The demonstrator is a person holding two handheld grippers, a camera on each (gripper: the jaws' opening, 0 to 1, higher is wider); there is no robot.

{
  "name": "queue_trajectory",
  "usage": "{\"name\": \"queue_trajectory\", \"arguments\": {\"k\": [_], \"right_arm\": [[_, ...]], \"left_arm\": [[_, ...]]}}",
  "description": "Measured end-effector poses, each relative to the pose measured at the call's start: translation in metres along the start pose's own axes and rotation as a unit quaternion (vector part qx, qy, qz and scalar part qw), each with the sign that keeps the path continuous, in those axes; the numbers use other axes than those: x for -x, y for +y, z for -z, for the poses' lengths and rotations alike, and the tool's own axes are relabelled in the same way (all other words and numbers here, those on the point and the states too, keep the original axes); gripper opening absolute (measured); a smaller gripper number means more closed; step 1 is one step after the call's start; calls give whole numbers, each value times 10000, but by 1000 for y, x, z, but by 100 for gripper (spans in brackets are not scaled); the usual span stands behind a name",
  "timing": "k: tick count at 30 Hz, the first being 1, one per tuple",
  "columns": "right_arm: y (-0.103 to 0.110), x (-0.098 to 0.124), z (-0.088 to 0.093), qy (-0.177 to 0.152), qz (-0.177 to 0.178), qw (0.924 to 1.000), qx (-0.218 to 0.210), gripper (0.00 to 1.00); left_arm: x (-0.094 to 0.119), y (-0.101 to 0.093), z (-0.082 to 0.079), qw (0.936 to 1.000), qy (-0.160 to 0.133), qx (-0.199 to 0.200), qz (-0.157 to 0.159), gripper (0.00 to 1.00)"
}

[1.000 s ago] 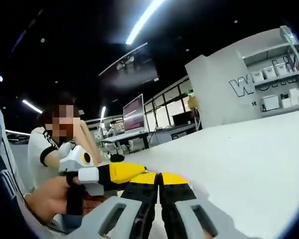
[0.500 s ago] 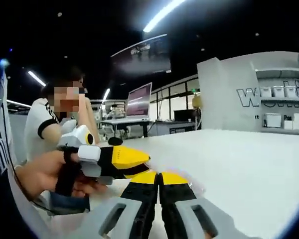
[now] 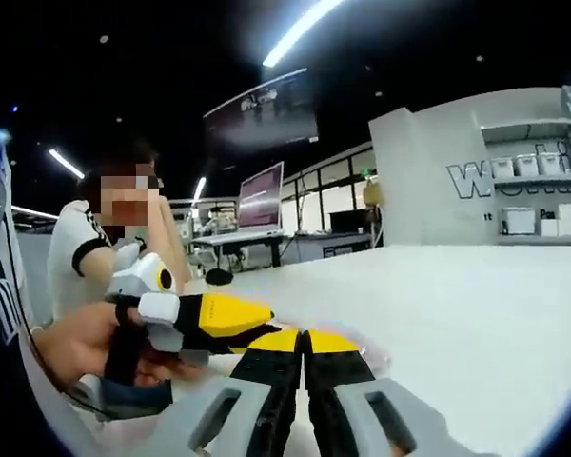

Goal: Open the resealable bag by pulling the two sides of the seal apart until the entire bag opening is separated and visibly accessible.

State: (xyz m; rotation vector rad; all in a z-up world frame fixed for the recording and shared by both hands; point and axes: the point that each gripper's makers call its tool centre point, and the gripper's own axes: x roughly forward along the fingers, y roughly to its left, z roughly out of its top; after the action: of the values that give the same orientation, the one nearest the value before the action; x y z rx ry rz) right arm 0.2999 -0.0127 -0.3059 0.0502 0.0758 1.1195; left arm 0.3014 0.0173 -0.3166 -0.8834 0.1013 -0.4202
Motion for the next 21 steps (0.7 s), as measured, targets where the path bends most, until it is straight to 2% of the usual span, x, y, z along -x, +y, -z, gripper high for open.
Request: {"name": "queue_trajectory", "arguments": {"k": [9, 12, 21], "right_arm": [[-2, 0, 0, -27, 4, 10000, -63, 0], [-2, 1, 0, -29, 9, 10000, -48, 0], [1, 1, 1, -3, -3, 10000, 17, 0]], "left_arm": [[4, -2, 10, 9999, 153, -26, -5, 19], [4, 0, 8, 9999, 91, 72, -28, 19], [1, 1, -1, 10000, 15, 22, -29, 19]]}}
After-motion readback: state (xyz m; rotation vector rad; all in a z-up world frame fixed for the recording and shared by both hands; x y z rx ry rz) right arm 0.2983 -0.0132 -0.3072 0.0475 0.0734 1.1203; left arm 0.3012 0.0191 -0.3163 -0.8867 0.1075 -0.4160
